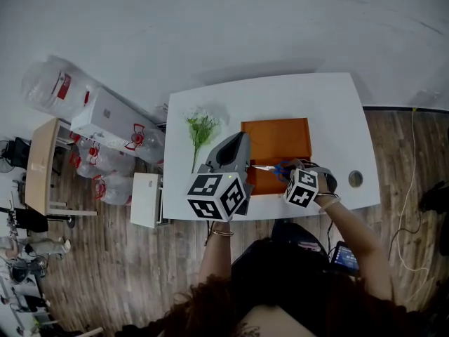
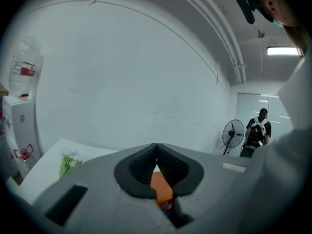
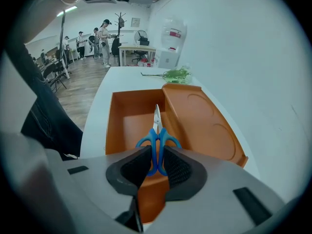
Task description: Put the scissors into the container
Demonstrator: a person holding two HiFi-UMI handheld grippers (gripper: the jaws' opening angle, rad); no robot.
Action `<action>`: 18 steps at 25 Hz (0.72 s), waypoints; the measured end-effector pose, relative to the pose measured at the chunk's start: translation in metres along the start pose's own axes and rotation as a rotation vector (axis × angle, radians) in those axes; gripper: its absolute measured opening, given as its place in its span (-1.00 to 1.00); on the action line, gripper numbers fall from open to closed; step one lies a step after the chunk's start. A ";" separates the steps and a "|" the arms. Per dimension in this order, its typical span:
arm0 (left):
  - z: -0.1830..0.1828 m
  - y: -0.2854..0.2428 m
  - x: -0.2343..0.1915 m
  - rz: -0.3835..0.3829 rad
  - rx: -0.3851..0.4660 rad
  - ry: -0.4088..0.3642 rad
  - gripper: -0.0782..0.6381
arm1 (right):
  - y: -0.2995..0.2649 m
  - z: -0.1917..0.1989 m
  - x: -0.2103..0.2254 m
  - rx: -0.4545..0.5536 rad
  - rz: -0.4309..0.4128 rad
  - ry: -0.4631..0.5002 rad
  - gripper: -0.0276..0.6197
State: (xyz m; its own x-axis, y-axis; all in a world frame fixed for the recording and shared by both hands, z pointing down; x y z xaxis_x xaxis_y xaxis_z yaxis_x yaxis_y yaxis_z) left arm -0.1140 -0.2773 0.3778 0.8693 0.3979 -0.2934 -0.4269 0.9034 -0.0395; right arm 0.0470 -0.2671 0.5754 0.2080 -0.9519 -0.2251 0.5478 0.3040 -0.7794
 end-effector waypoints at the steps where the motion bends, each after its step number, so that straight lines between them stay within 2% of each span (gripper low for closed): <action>1: 0.002 0.000 -0.001 -0.005 -0.003 0.003 -0.74 | -0.002 0.001 0.000 -0.009 -0.008 -0.003 -0.69; 6: 0.009 0.002 -0.005 -0.024 -0.017 0.019 -0.74 | -0.012 0.001 -0.001 -0.045 -0.024 0.016 -0.69; 11: 0.011 0.000 -0.007 -0.032 -0.027 0.021 -0.74 | -0.020 0.001 0.002 -0.066 -0.042 -0.034 -0.68; 18: 0.016 -0.003 -0.006 -0.026 -0.041 0.020 -0.74 | -0.031 0.005 0.004 -0.128 -0.062 -0.023 -0.67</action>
State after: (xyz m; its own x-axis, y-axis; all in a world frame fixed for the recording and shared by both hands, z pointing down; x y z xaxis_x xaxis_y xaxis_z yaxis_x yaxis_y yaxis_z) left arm -0.1139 -0.2796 0.3950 0.8751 0.3706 -0.3112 -0.4145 0.9059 -0.0867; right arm 0.0350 -0.2797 0.6013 0.1964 -0.9670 -0.1623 0.4528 0.2363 -0.8597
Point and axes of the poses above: the fingertips, and each gripper's own axes: y backward along the fingers, x to its right, z out of its underside, the point moved 8 cm from there along y, backward along the fingers, and after that the axes turned 11 degrees about x, right-handed, at the moved point
